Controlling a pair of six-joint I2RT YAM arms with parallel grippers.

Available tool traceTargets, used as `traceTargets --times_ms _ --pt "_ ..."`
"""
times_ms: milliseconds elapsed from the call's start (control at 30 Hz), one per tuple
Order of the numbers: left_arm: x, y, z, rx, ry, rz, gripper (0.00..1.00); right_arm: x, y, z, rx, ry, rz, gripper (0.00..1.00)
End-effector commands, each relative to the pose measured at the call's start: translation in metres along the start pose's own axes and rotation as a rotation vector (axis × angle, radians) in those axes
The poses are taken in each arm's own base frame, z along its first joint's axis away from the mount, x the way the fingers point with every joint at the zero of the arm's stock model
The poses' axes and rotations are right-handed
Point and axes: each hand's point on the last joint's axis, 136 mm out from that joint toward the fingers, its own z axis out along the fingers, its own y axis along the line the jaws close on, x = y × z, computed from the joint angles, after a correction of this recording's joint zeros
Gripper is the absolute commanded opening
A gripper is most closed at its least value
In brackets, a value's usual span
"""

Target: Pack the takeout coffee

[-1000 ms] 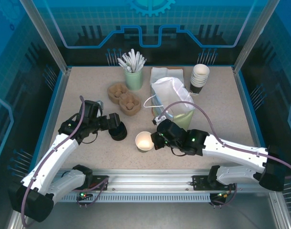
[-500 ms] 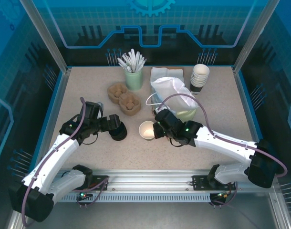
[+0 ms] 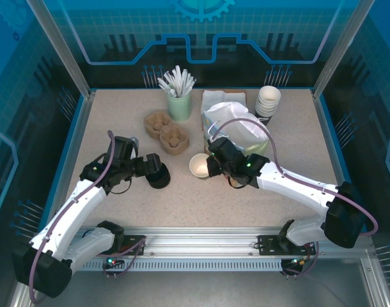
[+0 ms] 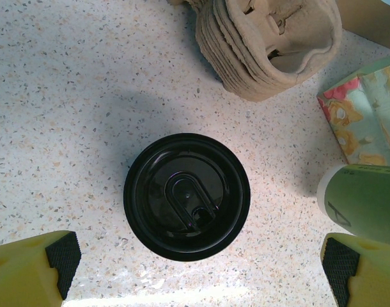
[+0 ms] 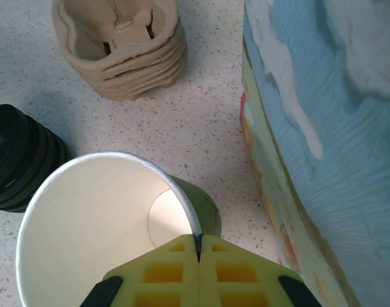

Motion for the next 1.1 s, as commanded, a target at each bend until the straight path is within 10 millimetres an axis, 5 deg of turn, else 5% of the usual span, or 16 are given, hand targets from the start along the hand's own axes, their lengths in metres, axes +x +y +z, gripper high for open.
traceTargets --times_ms 0,400,1067 --pt "0.008 0.004 0.002 -0.006 0.012 -0.014 0.99 -0.011 0.012 -0.01 -0.046 -0.015 0.027 0.0" --pt "0.02 0.013 0.015 -0.042 0.06 -0.048 0.98 0.02 0.041 -0.005 -0.146 0.082 0.113 0.0" --pt "0.029 0.022 0.056 -0.1 0.135 -0.102 0.8 0.05 0.042 0.015 -0.116 0.184 0.129 0.0"
